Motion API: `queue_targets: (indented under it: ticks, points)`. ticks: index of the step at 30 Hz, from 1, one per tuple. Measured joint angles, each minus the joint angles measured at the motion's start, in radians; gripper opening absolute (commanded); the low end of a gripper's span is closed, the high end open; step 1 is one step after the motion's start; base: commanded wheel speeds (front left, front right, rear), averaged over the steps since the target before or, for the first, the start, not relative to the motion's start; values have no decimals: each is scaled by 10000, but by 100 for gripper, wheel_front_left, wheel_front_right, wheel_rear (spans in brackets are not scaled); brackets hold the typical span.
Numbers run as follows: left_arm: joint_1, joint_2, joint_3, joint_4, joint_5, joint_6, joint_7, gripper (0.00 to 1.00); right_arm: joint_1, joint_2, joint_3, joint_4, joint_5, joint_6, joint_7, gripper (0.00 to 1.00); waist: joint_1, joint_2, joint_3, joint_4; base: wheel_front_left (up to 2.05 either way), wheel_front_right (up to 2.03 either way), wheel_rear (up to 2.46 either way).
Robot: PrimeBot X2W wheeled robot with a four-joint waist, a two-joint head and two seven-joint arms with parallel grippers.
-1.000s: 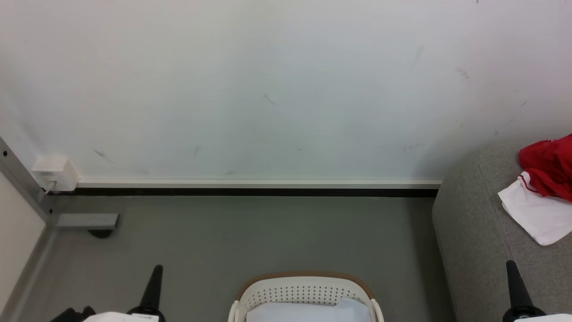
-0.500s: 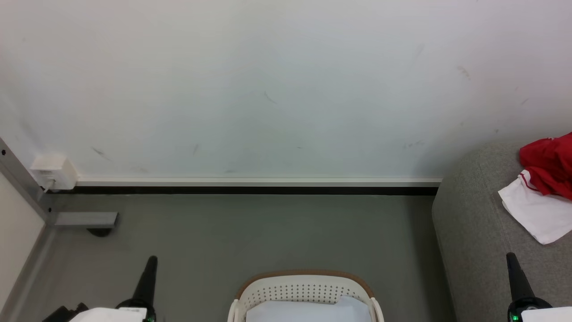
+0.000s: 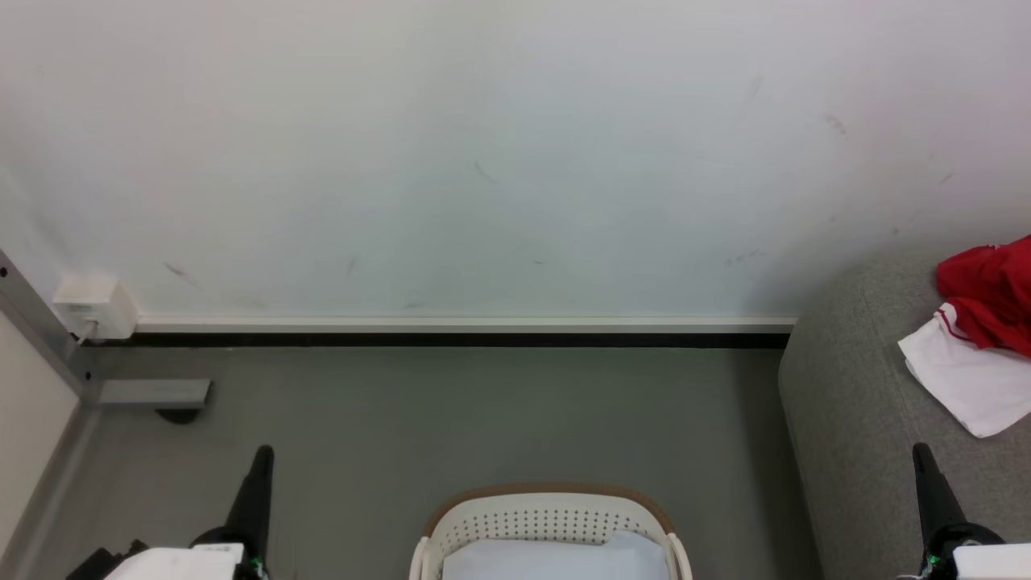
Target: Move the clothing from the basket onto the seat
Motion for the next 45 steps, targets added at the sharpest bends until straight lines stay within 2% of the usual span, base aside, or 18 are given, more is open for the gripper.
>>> queue_targets:
  ticks: [21, 45]
  points:
    - [-152, -15, 314, -199, -1329, -207, 353, 0, -245, -17, -63, -12, 1480, 0, 353, 0, 0, 0, 87, -19, 0, 0, 0]
    - [-157, -15, 316, -203, -1329, -211, 353, 0, -250, -19, -65, -13, 1486, 0, 353, 0, -1, 0, 87, -19, 0, 0, 0]
